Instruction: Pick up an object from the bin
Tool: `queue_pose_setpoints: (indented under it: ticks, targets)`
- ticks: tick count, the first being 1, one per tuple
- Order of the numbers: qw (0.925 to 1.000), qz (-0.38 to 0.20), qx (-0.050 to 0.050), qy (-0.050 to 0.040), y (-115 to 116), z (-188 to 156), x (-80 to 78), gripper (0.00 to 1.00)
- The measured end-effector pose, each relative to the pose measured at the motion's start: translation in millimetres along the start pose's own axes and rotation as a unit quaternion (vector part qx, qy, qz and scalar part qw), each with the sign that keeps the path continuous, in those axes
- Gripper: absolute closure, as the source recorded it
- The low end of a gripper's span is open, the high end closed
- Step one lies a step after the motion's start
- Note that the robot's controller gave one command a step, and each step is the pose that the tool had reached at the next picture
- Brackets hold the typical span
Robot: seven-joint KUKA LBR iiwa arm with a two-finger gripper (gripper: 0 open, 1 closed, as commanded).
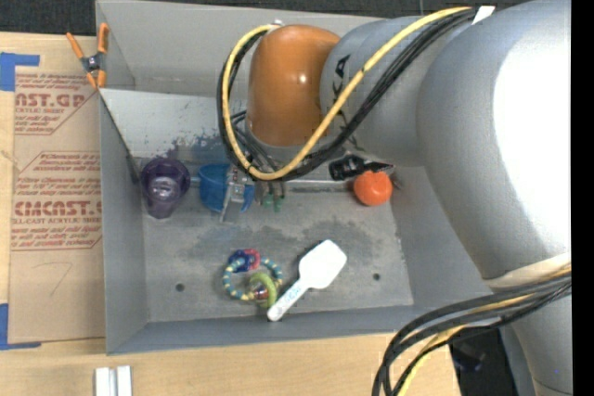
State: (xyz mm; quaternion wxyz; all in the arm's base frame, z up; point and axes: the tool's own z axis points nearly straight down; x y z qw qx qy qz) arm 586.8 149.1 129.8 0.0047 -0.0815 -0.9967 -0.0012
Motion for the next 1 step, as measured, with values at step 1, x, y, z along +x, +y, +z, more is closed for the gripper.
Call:
queue_pose_setpoints:
  ticks: [1]
  targets:
    - [1.0000,0.000,-0.001,-0.0016,0.5,-29.3,-0.5,1.00]
